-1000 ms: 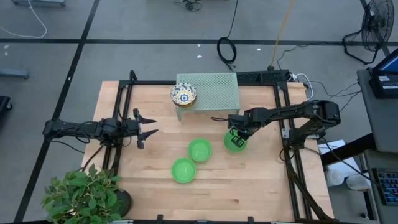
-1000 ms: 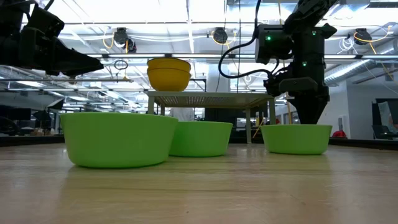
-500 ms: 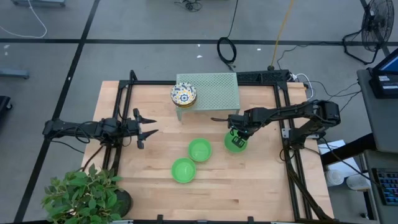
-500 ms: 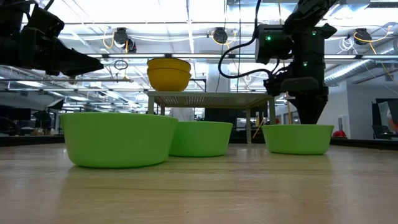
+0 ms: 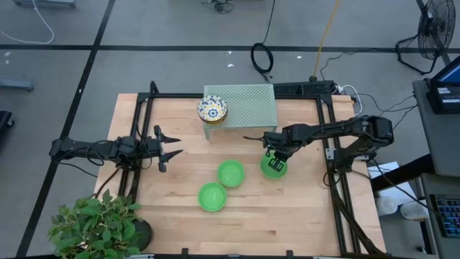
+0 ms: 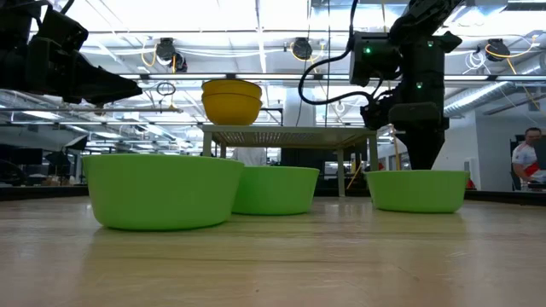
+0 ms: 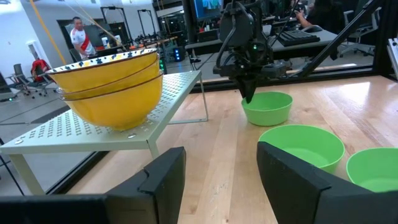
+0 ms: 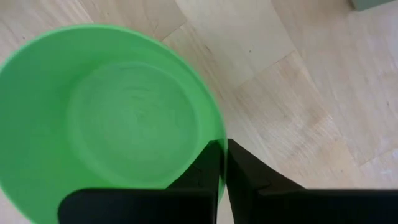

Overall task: Pick & Place Mini bowls
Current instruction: Put the top right green bowl on the shelf

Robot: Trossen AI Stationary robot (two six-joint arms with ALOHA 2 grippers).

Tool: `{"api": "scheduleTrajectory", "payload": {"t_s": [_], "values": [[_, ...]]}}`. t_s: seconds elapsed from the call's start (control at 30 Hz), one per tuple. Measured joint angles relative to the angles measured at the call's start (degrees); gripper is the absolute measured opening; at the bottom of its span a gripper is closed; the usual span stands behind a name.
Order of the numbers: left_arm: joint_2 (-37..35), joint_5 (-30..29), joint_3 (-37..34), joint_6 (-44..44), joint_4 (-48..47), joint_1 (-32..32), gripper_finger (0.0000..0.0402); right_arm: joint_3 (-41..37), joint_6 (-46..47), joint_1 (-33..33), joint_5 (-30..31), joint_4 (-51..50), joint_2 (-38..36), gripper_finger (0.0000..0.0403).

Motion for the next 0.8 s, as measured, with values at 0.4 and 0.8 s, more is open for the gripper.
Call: {"api": "scheduleTrajectory", "payload": {"t_s": [0.4,0.8], "values": [[0.01,0.00,0.00,0.02,0.01,0.00,0.0202,0.00,-0.20,0.00,-0.02,-0.04,0.02,0.0001],[0.01,0.00,0.00,0.00,0.01,0.00,0.0202,-0.02,-0.22,0.00,-0.06,-0.04,0.07,0.0001]]}}
